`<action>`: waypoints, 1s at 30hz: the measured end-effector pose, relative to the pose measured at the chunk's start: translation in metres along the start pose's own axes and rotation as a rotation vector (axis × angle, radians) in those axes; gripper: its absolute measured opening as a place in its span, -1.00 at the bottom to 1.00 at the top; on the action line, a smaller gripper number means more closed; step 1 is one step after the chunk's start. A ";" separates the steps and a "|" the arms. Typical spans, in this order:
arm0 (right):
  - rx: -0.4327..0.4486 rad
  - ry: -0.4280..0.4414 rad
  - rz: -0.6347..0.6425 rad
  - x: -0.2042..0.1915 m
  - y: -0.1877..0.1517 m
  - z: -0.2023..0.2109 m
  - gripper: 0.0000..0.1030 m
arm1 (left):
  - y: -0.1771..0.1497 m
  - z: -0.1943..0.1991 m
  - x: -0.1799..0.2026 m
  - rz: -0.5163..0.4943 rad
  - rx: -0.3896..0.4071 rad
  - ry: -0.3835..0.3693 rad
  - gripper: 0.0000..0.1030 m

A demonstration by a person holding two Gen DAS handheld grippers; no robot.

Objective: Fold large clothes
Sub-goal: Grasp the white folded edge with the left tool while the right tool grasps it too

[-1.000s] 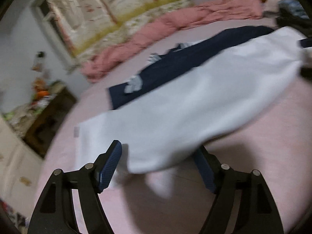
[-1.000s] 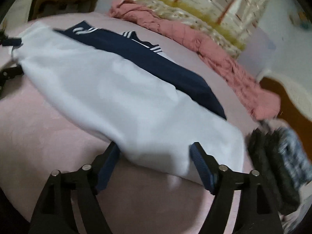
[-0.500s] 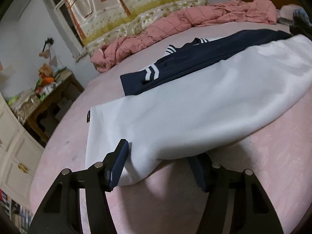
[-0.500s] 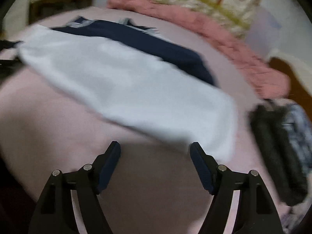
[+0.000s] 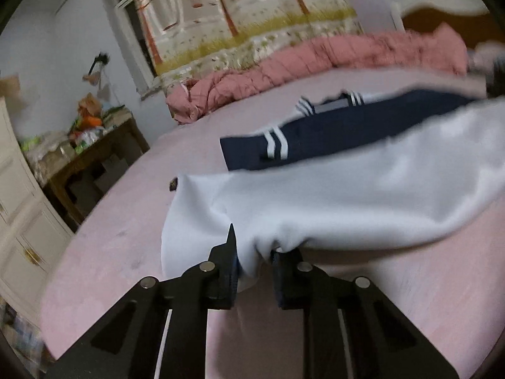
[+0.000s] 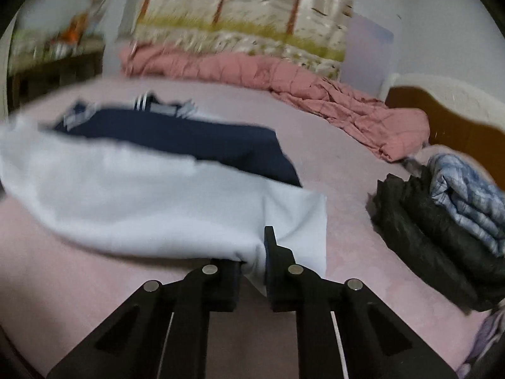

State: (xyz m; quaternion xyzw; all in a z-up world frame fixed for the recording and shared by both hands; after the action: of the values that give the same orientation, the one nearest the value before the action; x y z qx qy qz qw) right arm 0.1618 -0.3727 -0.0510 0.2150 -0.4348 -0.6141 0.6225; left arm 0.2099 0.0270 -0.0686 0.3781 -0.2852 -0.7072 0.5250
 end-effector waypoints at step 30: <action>-0.208 0.031 -0.040 -0.032 0.156 -0.252 -0.78 | 0.119 -0.234 -0.037 0.060 -0.133 -0.040 -0.72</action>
State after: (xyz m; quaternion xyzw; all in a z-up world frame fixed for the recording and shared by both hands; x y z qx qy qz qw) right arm 0.4590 -0.3854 -0.0679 0.1673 -0.3545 -0.6649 0.6358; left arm 0.4737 0.0270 -0.0937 0.3197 -0.2591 -0.7159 0.5640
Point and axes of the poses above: each gripper's, at about its wrist camera, not at the fingertips, and z roughly against the way its jaws point, x to its right, y to its top, the point moved 10 cm from there along -z, roughly the way its jaws point, and after that the axes turned 8 degrees about -y, right-handed, at the moved point
